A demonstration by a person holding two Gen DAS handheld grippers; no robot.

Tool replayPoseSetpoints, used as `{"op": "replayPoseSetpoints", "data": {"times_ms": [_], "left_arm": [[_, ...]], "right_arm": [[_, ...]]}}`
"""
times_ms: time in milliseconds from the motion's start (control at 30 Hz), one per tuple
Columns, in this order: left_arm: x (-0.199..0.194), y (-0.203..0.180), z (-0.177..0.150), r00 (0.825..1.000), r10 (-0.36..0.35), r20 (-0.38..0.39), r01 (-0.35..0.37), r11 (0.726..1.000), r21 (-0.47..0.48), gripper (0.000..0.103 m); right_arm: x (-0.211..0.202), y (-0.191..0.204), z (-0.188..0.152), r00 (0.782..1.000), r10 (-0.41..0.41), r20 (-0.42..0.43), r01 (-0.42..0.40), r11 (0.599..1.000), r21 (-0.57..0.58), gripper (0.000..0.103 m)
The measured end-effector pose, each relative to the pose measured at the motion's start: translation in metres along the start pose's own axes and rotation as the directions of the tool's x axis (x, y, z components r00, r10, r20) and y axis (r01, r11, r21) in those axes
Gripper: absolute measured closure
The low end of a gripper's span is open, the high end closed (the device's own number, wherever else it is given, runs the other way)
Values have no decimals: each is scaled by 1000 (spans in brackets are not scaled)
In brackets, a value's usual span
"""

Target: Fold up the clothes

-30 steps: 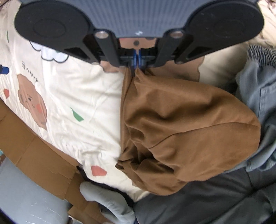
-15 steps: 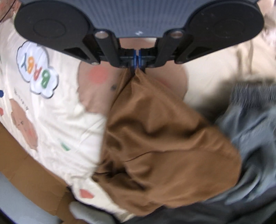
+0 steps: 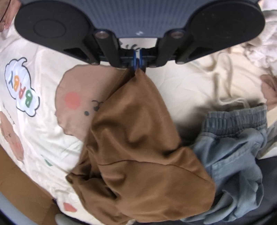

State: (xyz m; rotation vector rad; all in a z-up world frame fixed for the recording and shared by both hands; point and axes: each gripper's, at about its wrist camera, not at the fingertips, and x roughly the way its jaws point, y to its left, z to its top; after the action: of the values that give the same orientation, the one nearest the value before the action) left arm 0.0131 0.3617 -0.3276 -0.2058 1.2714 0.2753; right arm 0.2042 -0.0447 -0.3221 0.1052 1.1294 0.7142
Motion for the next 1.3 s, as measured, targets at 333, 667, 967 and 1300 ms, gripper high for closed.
{"op": "replayPoseSetpoints", "data": {"times_ms": [333, 667, 967, 1300], "left_arm": [[-28, -28, 57, 983, 35, 182, -52, 994, 91, 70], [-9, -78, 111, 950, -39, 311, -20, 983, 183, 41], [27, -110, 147, 936, -46, 350, -36, 974, 224, 35], [53, -126, 166, 931, -15, 366, -74, 971, 228, 31]], "right_arm": [[5, -4, -8, 999, -15, -29, 15, 1000, 4, 15], [0, -6, -11, 999, -27, -32, 27, 1000, -10, 15], [1, -9, -16, 998, -42, -50, 41, 999, -18, 15], [6, -4, -18, 997, -32, -65, 29, 999, -40, 15]]}}
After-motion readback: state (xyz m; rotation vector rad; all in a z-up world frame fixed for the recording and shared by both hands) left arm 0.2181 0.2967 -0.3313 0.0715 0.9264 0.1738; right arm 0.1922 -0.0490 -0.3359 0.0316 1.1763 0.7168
